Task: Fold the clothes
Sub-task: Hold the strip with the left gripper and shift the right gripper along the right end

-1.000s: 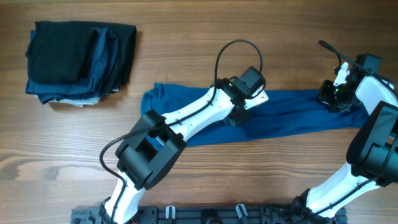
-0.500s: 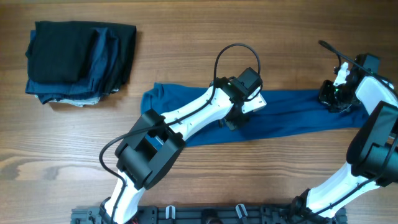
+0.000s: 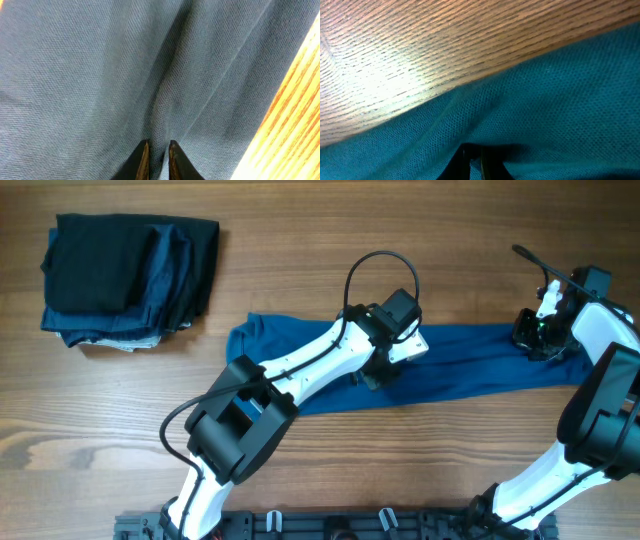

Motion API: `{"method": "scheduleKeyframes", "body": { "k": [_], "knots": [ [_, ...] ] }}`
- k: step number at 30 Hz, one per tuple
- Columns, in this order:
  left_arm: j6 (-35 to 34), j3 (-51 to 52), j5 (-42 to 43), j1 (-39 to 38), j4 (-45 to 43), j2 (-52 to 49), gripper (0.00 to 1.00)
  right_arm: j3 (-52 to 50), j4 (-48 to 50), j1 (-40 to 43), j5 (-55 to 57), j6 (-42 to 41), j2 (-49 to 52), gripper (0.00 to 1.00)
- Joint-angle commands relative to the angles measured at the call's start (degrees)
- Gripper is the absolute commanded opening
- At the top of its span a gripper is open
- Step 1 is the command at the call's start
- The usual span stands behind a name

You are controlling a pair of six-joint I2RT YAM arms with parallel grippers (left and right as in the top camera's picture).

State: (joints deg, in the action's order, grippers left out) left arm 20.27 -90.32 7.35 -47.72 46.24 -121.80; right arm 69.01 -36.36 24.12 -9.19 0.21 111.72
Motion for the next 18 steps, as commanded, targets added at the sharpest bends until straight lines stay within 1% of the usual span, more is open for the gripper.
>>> {"method": "scheduleKeyframes", "body": {
  "k": [1,2,3,5,8,11,18],
  "knots": [
    [0.28,0.98,1.18,-0.15,0.44,-0.02,0.09,-2.19,0.79,-0.15,0.17,-0.39,3.41,0.09],
    [0.26,0.96,1.20,-0.17,0.79,0.02,0.05,-2.19,0.79,-0.15,0.17,-0.37,3.41,0.09],
    [-0.04,0.96,1.20,-0.24,1.25,0.04,0.04,-2.19,0.79,-0.15,0.17,-0.37,3.41,0.09],
    [-1.66,0.96,1.64,-0.57,2.89,0.04,0.04,-2.19,0.79,-0.15,0.17,-0.39,3.41,0.09],
    [-1.64,0.98,3.58,-1.20,5.88,0.04,0.04,-2.19,0.79,-0.15,0.17,-0.37,3.41,0.09],
    [-1.66,0.98,3.58,-1.92,8.24,0.04,0.04,-2.19,0.79,-0.15,0.17,-0.37,3.41,0.09],
    [-1.66,1.60,3.80,-2.75,8.44,0.00,0.04,-2.19,0.74,-0.15,0.17,-0.37,3.41,0.09]
  ]
}}
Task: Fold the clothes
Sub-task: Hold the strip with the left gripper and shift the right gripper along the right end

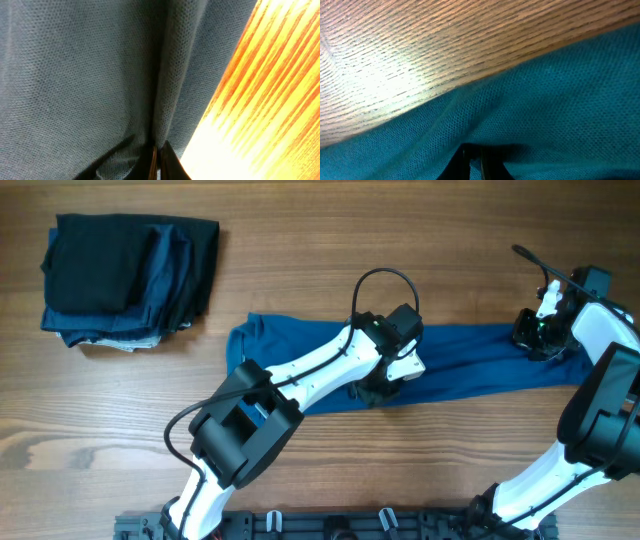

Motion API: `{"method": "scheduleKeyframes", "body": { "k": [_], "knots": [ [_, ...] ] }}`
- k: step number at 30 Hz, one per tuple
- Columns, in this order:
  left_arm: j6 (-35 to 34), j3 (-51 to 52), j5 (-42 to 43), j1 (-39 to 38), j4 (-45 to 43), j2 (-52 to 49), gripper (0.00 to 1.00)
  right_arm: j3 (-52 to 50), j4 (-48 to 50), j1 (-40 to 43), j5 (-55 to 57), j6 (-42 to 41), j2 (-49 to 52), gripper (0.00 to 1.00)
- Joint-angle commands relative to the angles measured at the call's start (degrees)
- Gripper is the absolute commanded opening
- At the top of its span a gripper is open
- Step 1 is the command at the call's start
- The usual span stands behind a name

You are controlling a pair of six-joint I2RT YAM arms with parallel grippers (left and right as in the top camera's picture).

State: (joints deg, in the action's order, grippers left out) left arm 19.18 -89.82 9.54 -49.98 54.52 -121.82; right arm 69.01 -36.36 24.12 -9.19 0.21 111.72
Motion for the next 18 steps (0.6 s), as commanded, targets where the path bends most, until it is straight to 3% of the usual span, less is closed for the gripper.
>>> {"method": "scheduleKeyframes", "body": {
  "k": [1,6,12,18],
  "knots": [
    [-0.57,1.40,1.62,-0.55,-0.09,0.02,0.04,-2.19,0.72,-0.15,0.17,-0.39,3.41,0.08],
    [-0.57,4.63,1.62,-0.55,-2.62,0.02,0.04,-1.84,0.66,-0.15,0.13,-0.42,3.28,0.05],
    [-1.84,6.69,2.49,-0.55,-4.17,0.02,0.04,2.64,-5.03,-0.15,-3.54,-0.37,-0.68,0.16],
    [-1.81,6.69,2.51,-0.55,-4.15,0.02,0.04,3.19,-11.28,-0.15,-3.74,-4.11,-6.88,0.18]
  ]
}}
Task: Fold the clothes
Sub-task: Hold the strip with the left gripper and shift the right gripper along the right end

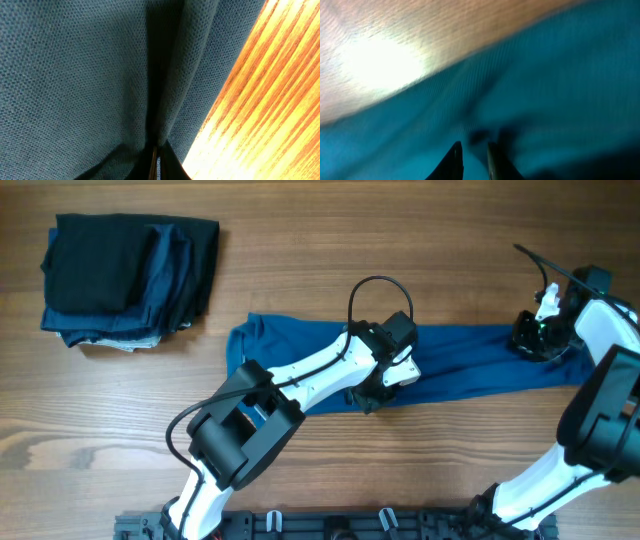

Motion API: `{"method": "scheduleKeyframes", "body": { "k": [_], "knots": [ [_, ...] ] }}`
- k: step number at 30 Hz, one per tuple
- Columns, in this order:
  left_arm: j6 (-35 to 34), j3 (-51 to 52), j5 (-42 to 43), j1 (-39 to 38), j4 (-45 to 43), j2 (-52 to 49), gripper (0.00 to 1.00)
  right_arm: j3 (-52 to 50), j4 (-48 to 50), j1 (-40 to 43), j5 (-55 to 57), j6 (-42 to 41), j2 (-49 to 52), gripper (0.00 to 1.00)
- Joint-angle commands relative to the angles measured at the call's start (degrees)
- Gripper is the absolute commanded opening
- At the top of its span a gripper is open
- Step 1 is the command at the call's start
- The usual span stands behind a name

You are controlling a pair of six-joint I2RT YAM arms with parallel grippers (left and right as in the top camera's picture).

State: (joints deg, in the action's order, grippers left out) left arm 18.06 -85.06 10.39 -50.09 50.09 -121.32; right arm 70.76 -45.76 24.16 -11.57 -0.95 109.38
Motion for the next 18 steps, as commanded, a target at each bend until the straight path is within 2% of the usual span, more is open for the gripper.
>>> {"method": "scheduleKeyframes", "body": {
  "k": [1,5,10,13,15,18],
  "knots": [
    [-0.70,1.92,1.84,-0.44,0.26,-0.48,0.04,1.38,-2.23,-0.20,-1.09,-2.82,-4.74,0.18],
    [-0.70,1.92,1.84,-0.44,0.22,-0.48,0.04,0.35,-1.07,-0.20,-0.26,-2.03,-4.20,0.17],
    [-0.70,1.92,1.81,-0.44,0.00,-0.48,0.05,-3.15,5.73,-0.20,-0.28,-2.08,-3.85,0.14],
    [-0.70,1.92,1.81,-0.44,-0.15,-0.48,0.06,-4.66,5.64,-0.17,1.77,-2.73,-3.85,0.11],
    [-0.70,1.92,1.79,-0.44,-0.13,-0.48,0.06,-4.81,3.96,-0.13,9.05,-6.58,-3.85,0.08],
    [-0.68,1.92,1.79,-0.44,-0.15,-0.48,0.07,-5.86,3.82,-0.13,9.29,-7.02,-3.85,0.06]
  ]
}}
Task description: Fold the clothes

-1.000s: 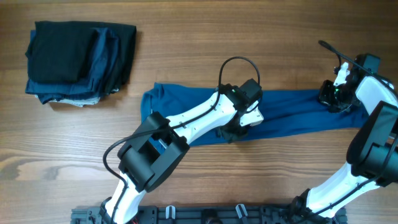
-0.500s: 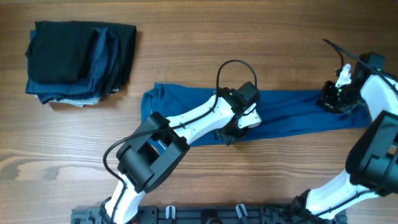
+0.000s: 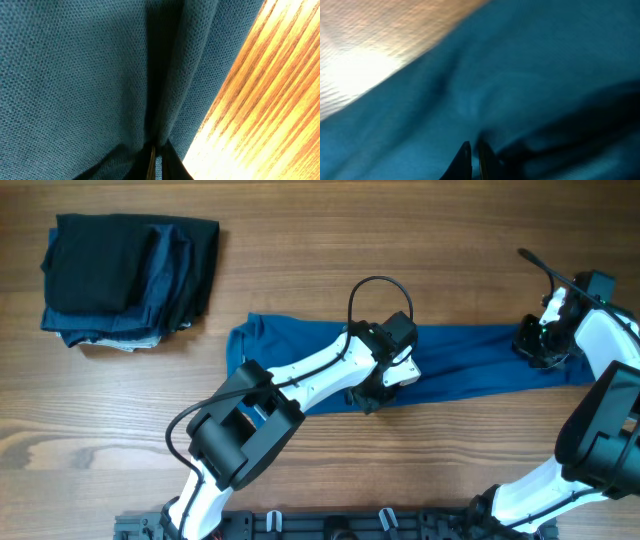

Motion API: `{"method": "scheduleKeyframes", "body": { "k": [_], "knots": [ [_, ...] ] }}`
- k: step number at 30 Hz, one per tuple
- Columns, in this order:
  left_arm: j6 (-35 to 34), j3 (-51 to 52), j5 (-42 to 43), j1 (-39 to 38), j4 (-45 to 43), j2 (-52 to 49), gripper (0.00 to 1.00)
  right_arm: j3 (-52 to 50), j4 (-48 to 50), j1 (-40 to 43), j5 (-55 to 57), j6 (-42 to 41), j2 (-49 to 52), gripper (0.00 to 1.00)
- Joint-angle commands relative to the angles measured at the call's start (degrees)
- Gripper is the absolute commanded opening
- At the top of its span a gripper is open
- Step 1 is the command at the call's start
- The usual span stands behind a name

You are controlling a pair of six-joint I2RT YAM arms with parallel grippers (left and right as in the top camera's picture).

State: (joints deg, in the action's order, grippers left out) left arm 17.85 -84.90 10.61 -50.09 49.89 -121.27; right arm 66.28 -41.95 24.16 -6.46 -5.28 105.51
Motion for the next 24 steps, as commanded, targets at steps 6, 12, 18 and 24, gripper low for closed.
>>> {"method": "scheduleKeyframes", "body": {
  "k": [6,12,18,24],
  "knots": [
    [-0.46,1.77,1.55,-0.44,0.04,-0.52,0.08,-4.90,0.50,-0.11,12.09,-6.10,0.02,0.04],
    [-0.46,1.77,1.55,-0.44,0.04,-0.52,0.08,-4.72,-1.46,-0.09,14.58,-8.70,-0.42,0.04],
    [-0.46,1.77,1.57,-0.44,0.00,-0.52,0.09,-3.91,-3.54,-0.09,14.16,-9.99,-4.24,0.04],
    [-0.46,1.77,1.55,-0.44,0.04,-0.52,0.09,-4.11,-7.21,-0.07,18.16,-14.01,-7.74,0.04]
  ]
}}
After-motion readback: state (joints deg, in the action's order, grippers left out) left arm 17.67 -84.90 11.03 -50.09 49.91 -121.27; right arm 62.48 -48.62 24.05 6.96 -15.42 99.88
